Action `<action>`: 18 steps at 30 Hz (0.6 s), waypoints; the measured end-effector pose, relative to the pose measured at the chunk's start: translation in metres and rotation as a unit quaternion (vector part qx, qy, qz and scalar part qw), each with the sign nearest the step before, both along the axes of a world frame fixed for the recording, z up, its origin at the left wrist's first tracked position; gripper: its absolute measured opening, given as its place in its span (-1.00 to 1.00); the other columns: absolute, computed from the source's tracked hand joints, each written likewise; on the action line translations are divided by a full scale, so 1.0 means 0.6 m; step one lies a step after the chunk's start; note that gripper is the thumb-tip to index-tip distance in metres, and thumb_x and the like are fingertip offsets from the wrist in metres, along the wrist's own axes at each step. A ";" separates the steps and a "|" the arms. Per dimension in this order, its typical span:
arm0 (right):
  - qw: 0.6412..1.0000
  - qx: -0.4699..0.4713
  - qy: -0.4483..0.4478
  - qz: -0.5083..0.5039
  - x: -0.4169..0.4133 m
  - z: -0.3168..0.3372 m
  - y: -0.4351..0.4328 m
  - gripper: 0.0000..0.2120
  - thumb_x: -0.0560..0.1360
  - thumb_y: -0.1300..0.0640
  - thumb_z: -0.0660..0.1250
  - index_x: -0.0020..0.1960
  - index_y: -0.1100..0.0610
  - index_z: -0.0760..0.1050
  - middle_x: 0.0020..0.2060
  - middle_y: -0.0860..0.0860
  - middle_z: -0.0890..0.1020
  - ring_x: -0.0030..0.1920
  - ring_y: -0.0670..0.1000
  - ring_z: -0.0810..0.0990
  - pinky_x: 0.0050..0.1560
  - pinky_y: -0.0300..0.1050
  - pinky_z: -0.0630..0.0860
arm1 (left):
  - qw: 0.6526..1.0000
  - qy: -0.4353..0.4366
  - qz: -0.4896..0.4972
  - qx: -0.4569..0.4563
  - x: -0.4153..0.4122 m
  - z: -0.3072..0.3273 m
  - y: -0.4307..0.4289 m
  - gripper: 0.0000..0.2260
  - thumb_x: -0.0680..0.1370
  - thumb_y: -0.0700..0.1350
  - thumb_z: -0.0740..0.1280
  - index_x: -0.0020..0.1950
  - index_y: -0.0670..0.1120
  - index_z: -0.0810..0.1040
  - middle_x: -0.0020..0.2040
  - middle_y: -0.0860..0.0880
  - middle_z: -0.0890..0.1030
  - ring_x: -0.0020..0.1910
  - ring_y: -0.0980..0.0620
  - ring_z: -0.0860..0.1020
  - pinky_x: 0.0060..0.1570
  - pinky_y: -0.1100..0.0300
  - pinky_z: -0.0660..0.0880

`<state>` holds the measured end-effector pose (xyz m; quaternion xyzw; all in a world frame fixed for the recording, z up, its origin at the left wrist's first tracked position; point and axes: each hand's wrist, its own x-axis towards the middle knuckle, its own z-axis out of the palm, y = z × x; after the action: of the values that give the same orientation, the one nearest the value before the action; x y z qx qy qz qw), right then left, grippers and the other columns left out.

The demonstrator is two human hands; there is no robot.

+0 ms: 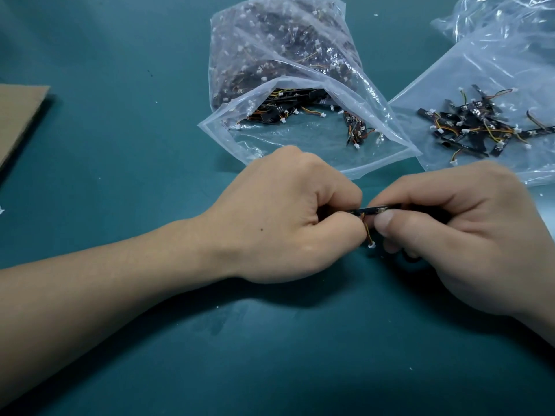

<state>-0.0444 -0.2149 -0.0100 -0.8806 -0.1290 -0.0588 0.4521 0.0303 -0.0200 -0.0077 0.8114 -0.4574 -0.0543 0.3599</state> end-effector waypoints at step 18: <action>0.999 -0.037 0.006 -0.003 0.002 0.007 0.004 -0.75 0.40 0.00 0.25 -0.40 0.09 0.51 -0.54 0.05 0.44 -0.51 0.04 0.38 -0.48 -0.05 0.31 | 0.998 -0.054 -0.018 -0.023 -0.002 -0.004 0.000 -0.70 0.43 -0.05 0.20 -0.39 -0.09 0.13 -0.46 -0.12 0.17 -0.43 -0.14 0.18 -0.47 0.00 0.23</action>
<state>-0.0434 -0.2125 -0.0060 -0.8974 -0.1254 -0.0504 0.4200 0.0290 -0.0199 -0.0100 0.7964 -0.4916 -0.0066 0.3522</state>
